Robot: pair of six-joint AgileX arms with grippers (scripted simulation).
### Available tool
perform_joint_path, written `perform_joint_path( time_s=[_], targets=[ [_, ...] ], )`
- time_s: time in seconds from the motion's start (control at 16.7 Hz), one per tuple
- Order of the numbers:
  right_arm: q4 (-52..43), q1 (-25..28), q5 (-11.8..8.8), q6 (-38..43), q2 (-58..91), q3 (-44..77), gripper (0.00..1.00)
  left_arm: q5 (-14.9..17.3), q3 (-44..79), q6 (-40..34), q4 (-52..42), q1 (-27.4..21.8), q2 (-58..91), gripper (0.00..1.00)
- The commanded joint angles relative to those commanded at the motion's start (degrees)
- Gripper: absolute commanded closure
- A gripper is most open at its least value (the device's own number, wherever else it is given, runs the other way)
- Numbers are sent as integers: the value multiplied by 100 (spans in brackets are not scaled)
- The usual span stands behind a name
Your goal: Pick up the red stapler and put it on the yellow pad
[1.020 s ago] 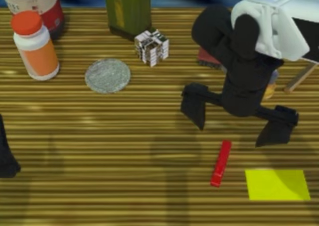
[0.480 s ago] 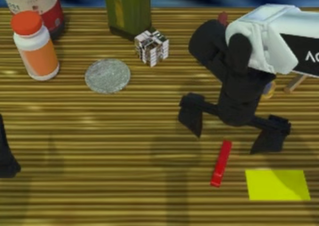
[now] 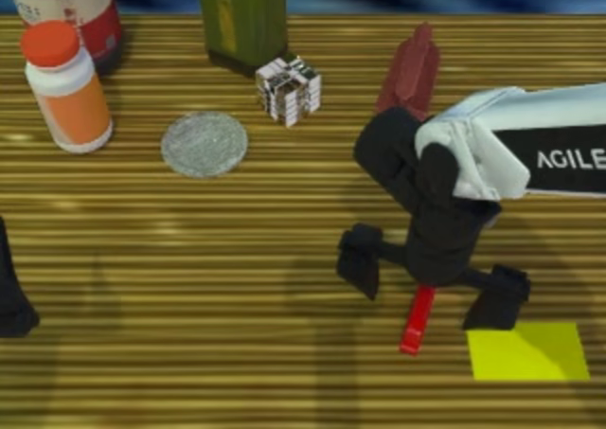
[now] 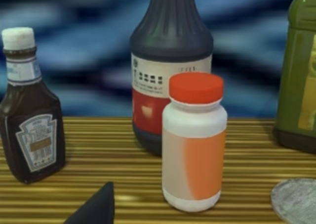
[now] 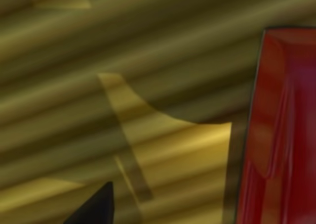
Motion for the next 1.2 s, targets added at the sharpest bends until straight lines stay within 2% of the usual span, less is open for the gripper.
perform_joint_path(
  time_s=[0.18, 0.96, 1.2],
  targets=[
    [0, 0, 0, 0, 0, 0, 0, 0, 0, 0, 0, 0, 0, 0],
    [0, 0, 0, 0, 0, 0, 98, 0, 0, 0, 0, 0, 0, 0],
    [0, 0, 0, 0, 0, 0, 100, 0, 0, 0, 0, 0, 0, 0]
  ],
)
